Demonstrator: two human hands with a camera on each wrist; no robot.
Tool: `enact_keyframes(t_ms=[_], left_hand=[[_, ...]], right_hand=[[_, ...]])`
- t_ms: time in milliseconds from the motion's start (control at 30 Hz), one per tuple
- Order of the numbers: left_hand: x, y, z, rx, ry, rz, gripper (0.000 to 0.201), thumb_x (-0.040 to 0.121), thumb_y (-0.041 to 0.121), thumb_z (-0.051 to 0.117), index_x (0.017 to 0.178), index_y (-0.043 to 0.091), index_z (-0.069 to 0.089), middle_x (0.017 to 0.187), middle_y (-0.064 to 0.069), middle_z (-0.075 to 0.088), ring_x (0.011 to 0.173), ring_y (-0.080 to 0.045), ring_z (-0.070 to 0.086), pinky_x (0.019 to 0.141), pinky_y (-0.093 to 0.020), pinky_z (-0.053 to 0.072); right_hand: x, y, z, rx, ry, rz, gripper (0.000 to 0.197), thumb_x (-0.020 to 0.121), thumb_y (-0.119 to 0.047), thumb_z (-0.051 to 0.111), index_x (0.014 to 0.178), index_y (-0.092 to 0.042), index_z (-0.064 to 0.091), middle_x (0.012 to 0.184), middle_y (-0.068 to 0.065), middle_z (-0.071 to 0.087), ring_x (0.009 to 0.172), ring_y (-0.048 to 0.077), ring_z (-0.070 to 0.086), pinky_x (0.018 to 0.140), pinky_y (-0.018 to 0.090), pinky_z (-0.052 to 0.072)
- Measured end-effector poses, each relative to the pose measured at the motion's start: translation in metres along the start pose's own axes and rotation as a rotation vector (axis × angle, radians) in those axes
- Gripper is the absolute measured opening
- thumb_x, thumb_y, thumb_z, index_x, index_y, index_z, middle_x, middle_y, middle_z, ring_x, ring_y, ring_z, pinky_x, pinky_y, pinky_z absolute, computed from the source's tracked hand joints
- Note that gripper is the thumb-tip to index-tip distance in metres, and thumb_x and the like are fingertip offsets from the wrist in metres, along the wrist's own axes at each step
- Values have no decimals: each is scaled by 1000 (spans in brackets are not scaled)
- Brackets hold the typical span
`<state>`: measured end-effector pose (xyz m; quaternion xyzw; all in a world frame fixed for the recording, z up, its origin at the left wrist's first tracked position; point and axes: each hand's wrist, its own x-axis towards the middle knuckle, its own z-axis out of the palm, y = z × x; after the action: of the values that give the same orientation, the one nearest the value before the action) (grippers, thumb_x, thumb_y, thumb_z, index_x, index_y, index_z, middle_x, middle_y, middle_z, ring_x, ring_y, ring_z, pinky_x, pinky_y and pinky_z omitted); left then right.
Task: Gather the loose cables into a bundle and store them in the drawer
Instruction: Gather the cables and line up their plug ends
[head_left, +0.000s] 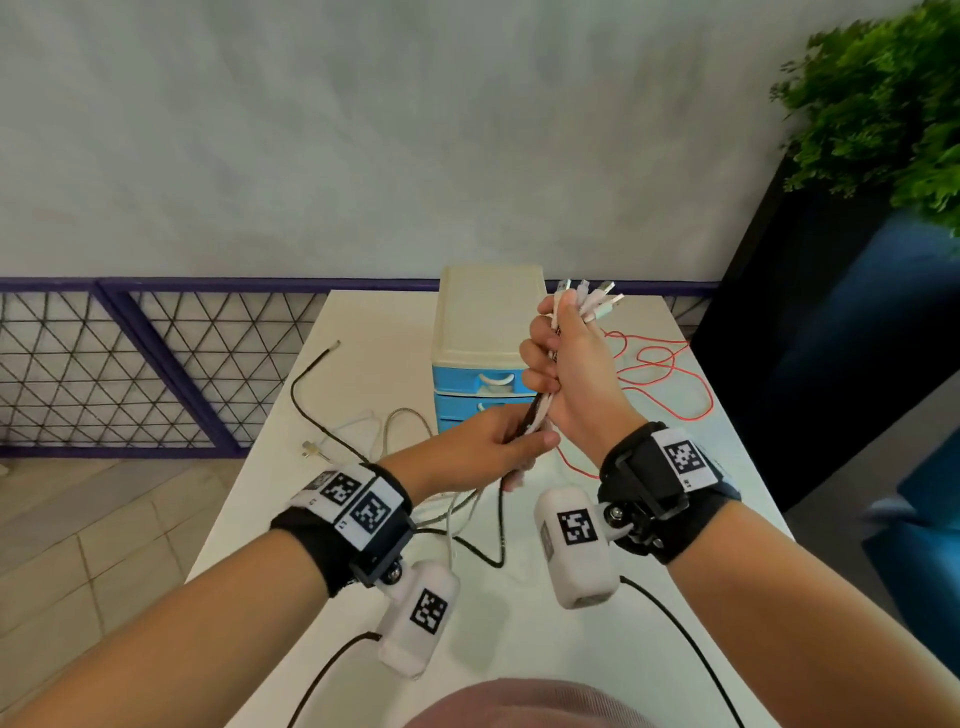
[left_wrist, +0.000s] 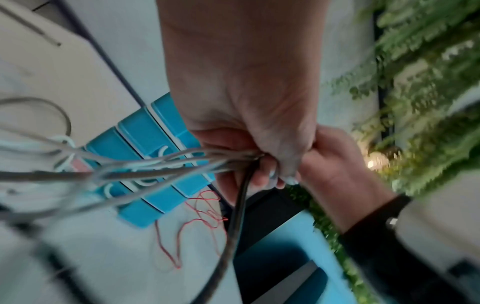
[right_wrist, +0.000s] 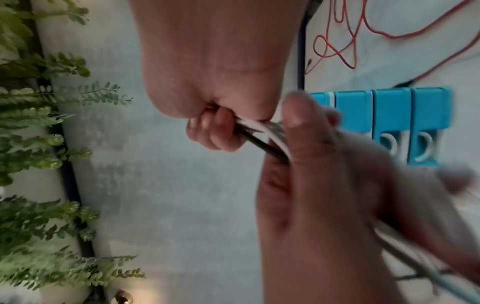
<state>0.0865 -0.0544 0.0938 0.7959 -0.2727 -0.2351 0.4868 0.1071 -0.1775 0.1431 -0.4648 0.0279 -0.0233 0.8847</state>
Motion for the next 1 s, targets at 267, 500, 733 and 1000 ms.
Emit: enact_keyframes(t_ms=[267, 500, 733, 1000], left_hand=[[-18, -63, -23, 347, 142, -113, 29, 97, 33, 48, 75, 17, 56, 59, 6, 58, 53, -4, 51, 59, -10, 40], [-46, -110, -45, 890, 125, -190, 27, 100, 37, 35, 93, 19, 55, 82, 5, 62, 86, -12, 53, 101, -32, 28], [-60, -126, -89, 1122, 150, -417, 34, 97, 49, 30, 96, 27, 57, 98, 13, 45, 118, -14, 41, 112, -56, 4], [-63, -111, -131, 1430, 329, -518, 31, 95, 43, 35, 113, 25, 52, 114, 6, 53, 113, -18, 48, 108, -57, 17]], right_hand=[[7, -20, -10, -12, 48, -47, 35, 103, -43, 33, 81, -19, 45, 53, -8, 28, 39, 5, 19, 34, 16, 17], [10, -38, -24, 17, 121, -103, 37, 103, -41, 34, 77, -19, 46, 50, -8, 28, 38, 5, 19, 34, 17, 16], [7, -47, -28, -1, 103, -127, 35, 103, -41, 34, 78, -19, 46, 52, -8, 27, 39, 5, 19, 36, 17, 15], [2, -42, -23, -91, 28, -108, 37, 102, -45, 35, 79, -19, 48, 54, -8, 24, 40, 6, 17, 37, 16, 13]])
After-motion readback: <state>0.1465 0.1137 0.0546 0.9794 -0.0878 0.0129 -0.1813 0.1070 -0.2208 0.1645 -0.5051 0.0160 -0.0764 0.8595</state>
